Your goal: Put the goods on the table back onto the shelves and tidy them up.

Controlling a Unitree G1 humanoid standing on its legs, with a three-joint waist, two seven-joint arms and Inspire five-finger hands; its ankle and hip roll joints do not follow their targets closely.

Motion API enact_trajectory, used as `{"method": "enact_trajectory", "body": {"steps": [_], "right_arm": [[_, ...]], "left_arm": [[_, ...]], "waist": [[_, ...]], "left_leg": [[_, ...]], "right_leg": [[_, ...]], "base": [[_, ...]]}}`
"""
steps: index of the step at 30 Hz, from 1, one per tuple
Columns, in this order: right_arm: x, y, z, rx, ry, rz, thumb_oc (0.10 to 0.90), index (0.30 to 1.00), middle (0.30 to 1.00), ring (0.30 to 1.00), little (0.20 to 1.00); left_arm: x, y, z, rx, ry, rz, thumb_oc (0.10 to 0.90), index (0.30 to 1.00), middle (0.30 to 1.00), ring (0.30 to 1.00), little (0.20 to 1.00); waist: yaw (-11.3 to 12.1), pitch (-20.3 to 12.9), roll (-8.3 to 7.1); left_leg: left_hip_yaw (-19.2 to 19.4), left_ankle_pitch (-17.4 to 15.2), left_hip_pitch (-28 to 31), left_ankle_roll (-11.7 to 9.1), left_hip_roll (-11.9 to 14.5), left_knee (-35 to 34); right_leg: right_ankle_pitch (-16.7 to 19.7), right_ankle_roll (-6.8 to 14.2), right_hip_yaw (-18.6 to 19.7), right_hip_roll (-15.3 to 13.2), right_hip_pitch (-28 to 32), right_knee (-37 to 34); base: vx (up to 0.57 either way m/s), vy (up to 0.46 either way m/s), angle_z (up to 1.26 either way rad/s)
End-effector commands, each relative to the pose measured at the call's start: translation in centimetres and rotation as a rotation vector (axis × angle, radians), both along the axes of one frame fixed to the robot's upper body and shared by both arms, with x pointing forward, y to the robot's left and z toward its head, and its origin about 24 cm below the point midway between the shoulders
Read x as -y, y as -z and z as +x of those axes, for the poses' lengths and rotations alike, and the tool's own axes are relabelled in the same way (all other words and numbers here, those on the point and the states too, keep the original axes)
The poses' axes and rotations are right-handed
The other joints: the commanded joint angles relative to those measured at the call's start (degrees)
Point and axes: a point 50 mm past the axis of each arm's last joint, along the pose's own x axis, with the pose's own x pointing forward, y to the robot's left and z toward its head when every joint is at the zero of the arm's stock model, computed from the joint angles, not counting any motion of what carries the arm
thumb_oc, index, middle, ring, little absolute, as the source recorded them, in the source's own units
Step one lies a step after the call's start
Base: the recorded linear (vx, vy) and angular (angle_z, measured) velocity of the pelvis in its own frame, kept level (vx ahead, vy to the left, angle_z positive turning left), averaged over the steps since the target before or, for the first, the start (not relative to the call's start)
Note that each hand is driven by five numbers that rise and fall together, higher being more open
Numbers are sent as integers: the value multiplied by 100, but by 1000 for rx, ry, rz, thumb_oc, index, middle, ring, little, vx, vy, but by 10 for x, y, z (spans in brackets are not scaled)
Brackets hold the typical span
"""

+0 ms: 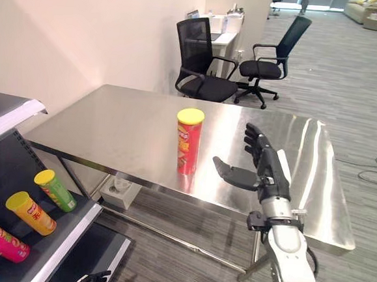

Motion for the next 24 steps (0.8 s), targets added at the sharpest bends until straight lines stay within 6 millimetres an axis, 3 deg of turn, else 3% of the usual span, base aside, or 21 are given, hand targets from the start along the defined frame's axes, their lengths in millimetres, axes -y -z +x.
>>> {"method": "enact_trajectory", "body": {"steps": [1, 19, 24], "right_arm": [[-6, -56, 16, 282, -63, 31, 800, 900, 900, 900, 900], [1, -52, 38, 211, -66, 55, 800, 900, 900, 900, 900], [-11, -61, 41, 249, -126, 79, 800, 900, 900, 900, 900]], "left_arm": [[-13, -5, 13, 51, 7, 24, 800, 900, 900, 900, 900], [-21, -4, 2, 29, -45, 28, 800, 900, 900, 900, 900], [-24, -4, -1, 25, -68, 30, 800, 900, 900, 900, 900]], "waist": [[217, -82, -236], [410, -206, -209], [460, -227, -212]], "left_leg": [[75, -634, 359, -65, 82, 47], [14, -603, 319, -141, 161, 47], [-3, -591, 309, -161, 184, 47]], "right_leg": [[1094, 333, 368, -377, -292, -15], [1133, 315, 274, -351, -191, -147], [1150, 314, 257, -349, -154, -199]], "base": [[9, -24, 7], [0, -15, 2], [-6, -29, 9]]}}
